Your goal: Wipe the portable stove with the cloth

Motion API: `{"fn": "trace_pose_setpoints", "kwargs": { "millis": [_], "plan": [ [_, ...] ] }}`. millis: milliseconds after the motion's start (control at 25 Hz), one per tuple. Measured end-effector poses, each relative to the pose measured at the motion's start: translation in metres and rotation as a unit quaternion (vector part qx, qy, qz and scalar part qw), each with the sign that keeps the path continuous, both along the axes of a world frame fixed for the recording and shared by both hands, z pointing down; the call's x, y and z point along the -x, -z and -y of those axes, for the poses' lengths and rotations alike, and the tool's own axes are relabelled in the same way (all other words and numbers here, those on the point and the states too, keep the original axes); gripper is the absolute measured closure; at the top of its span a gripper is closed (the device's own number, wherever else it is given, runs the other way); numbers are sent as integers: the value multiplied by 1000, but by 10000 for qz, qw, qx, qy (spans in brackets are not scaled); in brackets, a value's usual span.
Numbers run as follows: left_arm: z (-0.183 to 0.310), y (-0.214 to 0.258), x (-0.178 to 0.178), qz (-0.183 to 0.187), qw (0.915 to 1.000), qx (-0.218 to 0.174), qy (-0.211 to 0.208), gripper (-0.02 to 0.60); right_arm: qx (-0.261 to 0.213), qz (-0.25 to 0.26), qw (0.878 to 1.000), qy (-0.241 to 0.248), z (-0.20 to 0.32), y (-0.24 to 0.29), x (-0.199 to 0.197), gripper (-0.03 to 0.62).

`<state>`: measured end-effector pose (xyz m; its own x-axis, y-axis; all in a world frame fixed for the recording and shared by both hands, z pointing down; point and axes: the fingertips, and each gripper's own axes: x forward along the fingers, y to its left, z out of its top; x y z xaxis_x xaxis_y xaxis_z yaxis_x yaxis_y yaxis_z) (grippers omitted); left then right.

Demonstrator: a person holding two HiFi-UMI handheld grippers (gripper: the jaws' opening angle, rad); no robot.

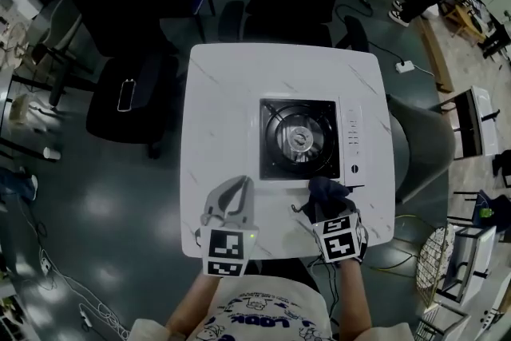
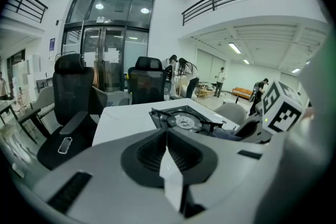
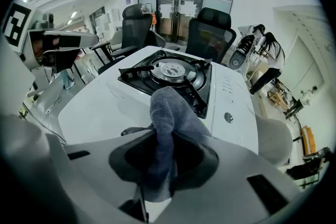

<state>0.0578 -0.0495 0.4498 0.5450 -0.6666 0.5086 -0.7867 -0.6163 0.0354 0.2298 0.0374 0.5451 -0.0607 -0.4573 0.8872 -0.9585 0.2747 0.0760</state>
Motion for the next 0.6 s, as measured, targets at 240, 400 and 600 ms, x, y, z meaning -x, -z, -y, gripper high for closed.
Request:
{"fn": "trace_pose_setpoints", "kwargs": {
  "millis": [240,400,600],
  "plan": [
    [-2,-3,11,1,9999,29,128,560,59,-6,9996,272,6,-3,15,502],
    [-3,-3,17,-7,9998,20,221,560,75,102,9989,461,9,-4,29,503],
    [-1,-2,30,-25,9993,17,360,560,106,167,9971,734,17,-3,52,502]
  ]
}}
